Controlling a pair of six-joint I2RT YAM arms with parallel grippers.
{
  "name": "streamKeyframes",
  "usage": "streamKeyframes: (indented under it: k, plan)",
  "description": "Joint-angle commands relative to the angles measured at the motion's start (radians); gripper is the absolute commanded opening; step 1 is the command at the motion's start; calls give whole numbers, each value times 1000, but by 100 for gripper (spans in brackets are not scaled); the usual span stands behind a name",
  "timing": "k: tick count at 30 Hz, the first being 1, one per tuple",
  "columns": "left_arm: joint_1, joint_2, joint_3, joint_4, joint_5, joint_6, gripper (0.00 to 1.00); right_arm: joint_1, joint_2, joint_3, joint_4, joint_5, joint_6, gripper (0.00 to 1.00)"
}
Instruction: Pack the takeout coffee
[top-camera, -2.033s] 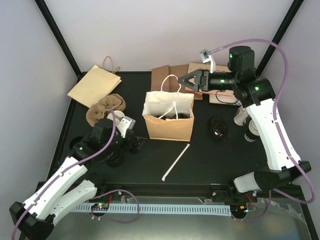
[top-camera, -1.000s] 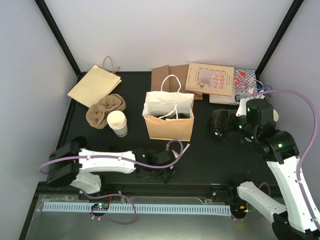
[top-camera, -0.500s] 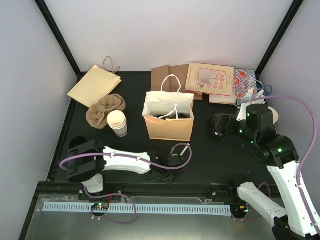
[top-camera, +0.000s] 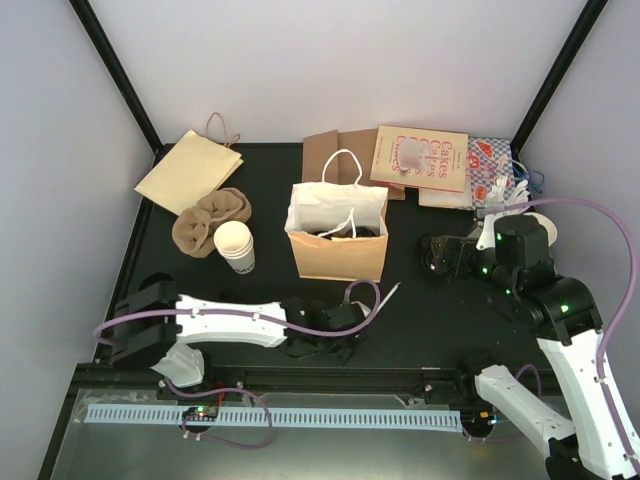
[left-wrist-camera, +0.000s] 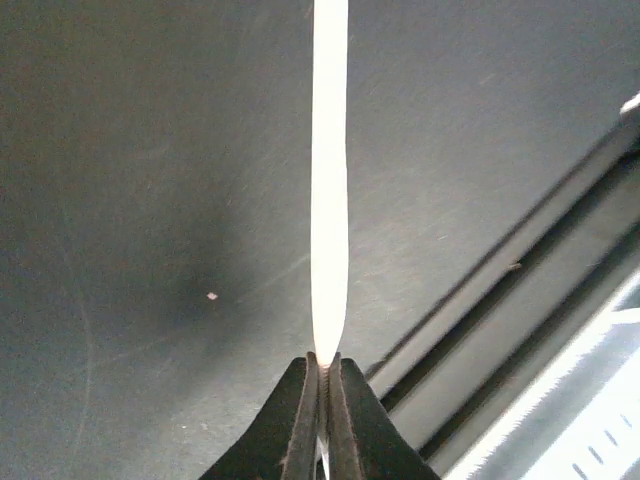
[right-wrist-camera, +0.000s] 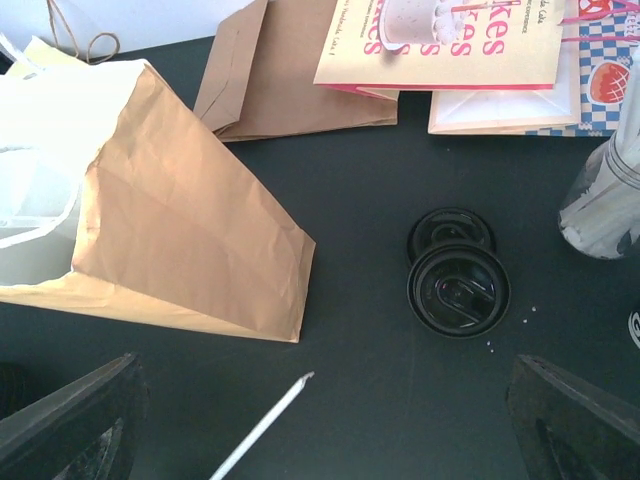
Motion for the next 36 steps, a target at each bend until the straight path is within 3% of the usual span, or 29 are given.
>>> streamKeyframes:
  k: [1,8,15,18,23,28,36]
  plan:
    - [-8,-104,60,6,-8,36,2,2,-16,52,-45,19,17,100]
    - [-8,-180,103,-45,-43,49,1,2,-13,74,-120,-15,63,100]
    - [39,-392,60,117,-53,36,2,2,-101,35,-24,-198,115,100]
    - [61,-489,19,233,-61,47,2,2,-135,-24,101,-378,197,98]
    - [118,-584,-37,394,28,42,2,2,-202,-223,517,-697,370,91]
    - [167,-581,-27,453,136,21,2,2,-213,-290,743,-783,349,79]
    - [181,-544,-17,521,241,7,2,6,-103,-282,831,-893,294,65]
